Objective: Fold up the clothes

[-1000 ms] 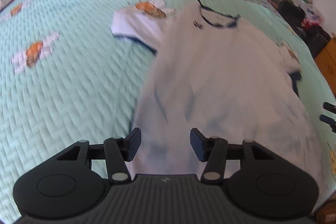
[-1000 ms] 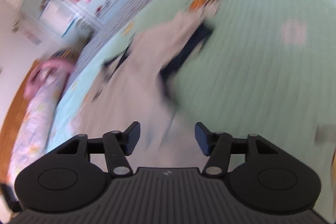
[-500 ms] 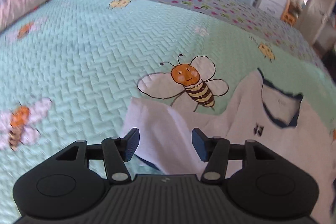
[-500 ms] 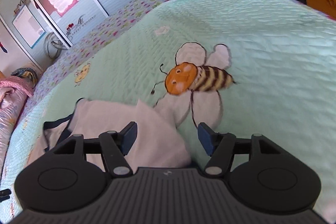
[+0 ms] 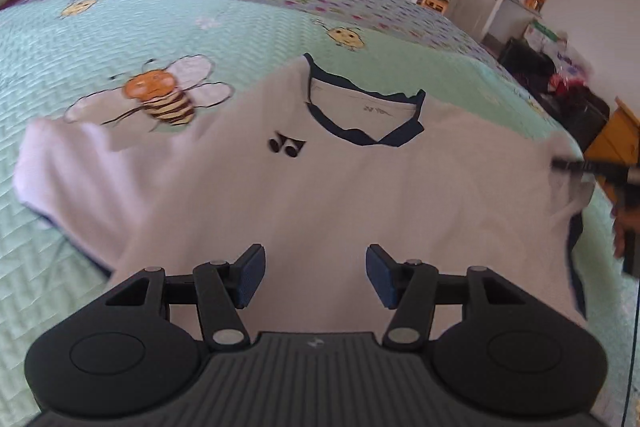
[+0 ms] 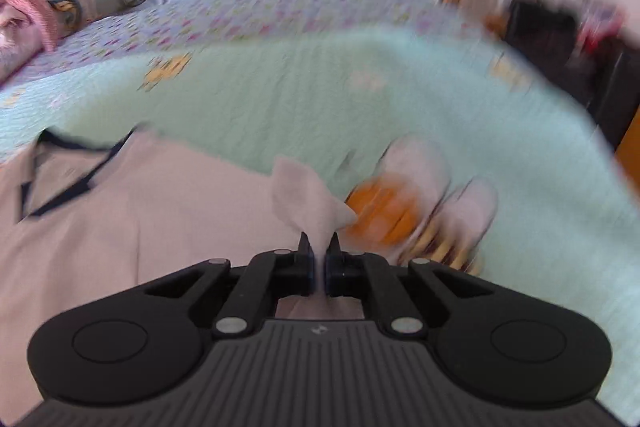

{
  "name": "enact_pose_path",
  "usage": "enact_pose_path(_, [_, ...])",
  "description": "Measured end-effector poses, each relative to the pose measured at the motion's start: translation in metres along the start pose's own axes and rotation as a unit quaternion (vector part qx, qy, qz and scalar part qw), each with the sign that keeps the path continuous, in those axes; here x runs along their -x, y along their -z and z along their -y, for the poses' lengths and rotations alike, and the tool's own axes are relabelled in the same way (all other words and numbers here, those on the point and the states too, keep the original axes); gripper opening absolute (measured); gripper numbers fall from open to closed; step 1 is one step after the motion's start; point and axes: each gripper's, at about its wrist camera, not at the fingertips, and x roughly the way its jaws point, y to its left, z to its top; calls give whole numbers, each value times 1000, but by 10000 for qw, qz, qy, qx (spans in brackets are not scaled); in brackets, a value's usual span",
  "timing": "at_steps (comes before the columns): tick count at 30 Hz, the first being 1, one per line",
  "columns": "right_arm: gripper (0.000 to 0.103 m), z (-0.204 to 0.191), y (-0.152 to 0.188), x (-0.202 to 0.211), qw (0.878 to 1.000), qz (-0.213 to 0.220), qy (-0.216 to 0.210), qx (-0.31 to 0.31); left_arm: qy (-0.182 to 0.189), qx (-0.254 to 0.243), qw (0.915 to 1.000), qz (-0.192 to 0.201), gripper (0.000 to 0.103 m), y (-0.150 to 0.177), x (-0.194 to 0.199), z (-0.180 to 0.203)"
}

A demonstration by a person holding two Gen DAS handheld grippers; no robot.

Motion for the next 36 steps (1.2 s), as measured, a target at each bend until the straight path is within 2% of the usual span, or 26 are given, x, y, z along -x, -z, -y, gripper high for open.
enact_pose_path(3, [6,12,-23,-8,9984,276,496,32,-146,-260,9996,-11,59,-3,-28,13])
enact_pose_path(5, [13,24,-22,-30,9950,267,961,11,-354,-357,9987,77,59,-2,-41,14])
enact_pose_path(6, [15,30,-17,-44,9942,112,1065,45,-428,-414,9981,125,59,-2,-44,15])
enact_pose_path(9, [15,51,4,-63,9931,-464,1005,-376,-423,-538,9976,138,65,-1,-44,17])
enact_pose_path(11, [18,68,18,-32,9839,-75,875,-1555,-360,-626,9973,102,67,-1,-44,17])
enact_pose_path(13, [23,83,33,-1,9601,322,713,-2685,-365,-728,9967,4,68,-3,-45,18])
enact_pose_path(14, [24,80,42,18,9487,543,514,-3073,-395,-710,9967,-82,68,-6,-45,20])
enact_pose_path(16, [25,69,56,47,9348,809,-268,-3449,-445,-580,9970,-263,67,-13,-44,25])
enact_pose_path(19, [42,48,71,54,9058,623,-1684,-3837,-318,-491,9977,-341,67,-25,-37,41])
enact_pose_path(21, [46,33,74,41,9013,363,-2219,-3703,-274,-639,9971,-308,67,-33,-33,59])
enact_pose_path(22, [52,26,75,34,9003,215,-2407,-3621,-239,-691,9968,-338,68,-36,-33,68])
enact_pose_path(23, [52,23,79,23,9091,-7,-2265,-3497,-164,-688,9966,-431,68,-40,-37,75])
enact_pose_path(24, [51,22,83,14,9155,-178,-2139,-3403,-50,-644,9963,-563,68,-44,-43,82])
enact_pose_path(25, [23,28,86,12,9148,-127,-2085,-3457,58,-597,9959,-681,68,-48,-50,89])
enact_pose_path(26, [0,35,89,11,9140,-76,-2031,-3511,132,-569,9953,-768,68,-53,-57,95])
enact_pose_path(29, [0,54,98,5,9112,77,-1868,-3671,190,-678,9945,-780,68,-69,-79,121])
enact_pose_path(32, [0,73,108,0,9077,230,-1704,-3829,139,-765,9961,-428,68,-92,-97,142])
enact_pose_path(36, [0,89,116,-7,9052,435,-1472,-3963,99,-97,9995,-267,68,-131,-132,134])
